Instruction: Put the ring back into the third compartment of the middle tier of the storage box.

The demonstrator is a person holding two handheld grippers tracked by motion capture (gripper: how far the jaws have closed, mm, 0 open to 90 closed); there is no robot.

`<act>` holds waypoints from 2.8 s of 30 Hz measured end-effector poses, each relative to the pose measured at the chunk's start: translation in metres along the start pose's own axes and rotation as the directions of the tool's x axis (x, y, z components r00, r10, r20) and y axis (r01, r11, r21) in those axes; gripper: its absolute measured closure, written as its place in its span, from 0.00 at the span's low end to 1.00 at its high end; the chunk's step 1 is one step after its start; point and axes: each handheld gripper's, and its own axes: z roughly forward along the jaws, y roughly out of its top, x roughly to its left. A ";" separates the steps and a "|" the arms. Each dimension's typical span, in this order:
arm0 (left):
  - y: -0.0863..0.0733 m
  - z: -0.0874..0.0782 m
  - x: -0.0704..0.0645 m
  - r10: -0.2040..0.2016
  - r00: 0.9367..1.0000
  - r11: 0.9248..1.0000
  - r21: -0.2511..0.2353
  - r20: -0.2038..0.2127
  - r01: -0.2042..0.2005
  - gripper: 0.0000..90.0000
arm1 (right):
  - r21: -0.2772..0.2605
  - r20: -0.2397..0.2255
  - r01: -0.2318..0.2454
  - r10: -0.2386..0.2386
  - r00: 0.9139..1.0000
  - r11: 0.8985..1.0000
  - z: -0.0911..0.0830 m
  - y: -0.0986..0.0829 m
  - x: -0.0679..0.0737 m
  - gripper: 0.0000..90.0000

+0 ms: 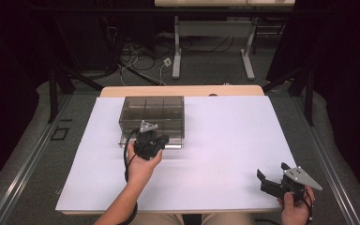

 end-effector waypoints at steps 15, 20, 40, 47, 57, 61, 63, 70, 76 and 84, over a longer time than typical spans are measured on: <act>0.008 0.023 -0.006 0.000 1.000 1.000 0.013 -0.007 0.000 0.97 | 0.012 -0.007 -0.002 0.002 1.000 1.000 0.000 0.000 0.000 0.06; 0.011 0.029 -0.008 -0.001 1.000 1.000 0.017 -0.010 0.001 0.97 | 0.009 -0.004 -0.004 0.004 1.000 1.000 0.000 0.000 -0.001 0.06; 0.009 0.041 -0.003 -0.023 1.000 0.999 0.022 -0.016 0.024 0.97 | 0.014 -0.004 0.010 -0.010 1.000 1.000 0.000 0.000 0.000 0.06; 0.008 0.046 0.000 -0.036 0.999 0.999 0.025 -0.025 0.037 0.97 | 0.010 -0.003 0.007 -0.007 1.000 1.000 0.001 0.000 0.000 0.06; 0.007 0.048 0.001 -0.048 0.998 0.998 0.028 -0.028 0.049 0.97 | 0.004 -0.002 0.008 -0.008 1.000 1.000 0.001 -0.001 0.000 0.06; 0.007 0.048 0.001 -0.053 0.998 0.998 0.028 -0.029 0.053 0.97 | -0.011 0.004 0.002 -0.002 1.000 1.000 0.003 -0.001 0.001 0.06; 0.007 0.048 0.002 -0.054 0.998 0.998 0.026 -0.031 0.055 0.97 | 0.008 -0.005 0.005 -0.005 1.000 1.000 0.001 -0.001 0.000 0.06; 0.006 0.046 0.004 -0.062 0.998 0.998 0.023 -0.030 0.063 0.91 | 0.008 -0.008 0.000 0.000 1.000 1.000 0.001 -0.001 0.000 0.06; 0.004 0.040 0.007 -0.074 0.997 0.997 0.013 -0.009 0.075 0.83 | 0.010 -0.007 0.004 -0.004 1.000 1.000 0.001 0.000 0.000 0.06; 0.001 0.030 0.009 -0.066 0.998 0.998 -0.004 -0.006 0.066 0.71 | 0.013 -0.003 0.011 -0.011 1.000 1.000 0.001 0.000 0.000 0.06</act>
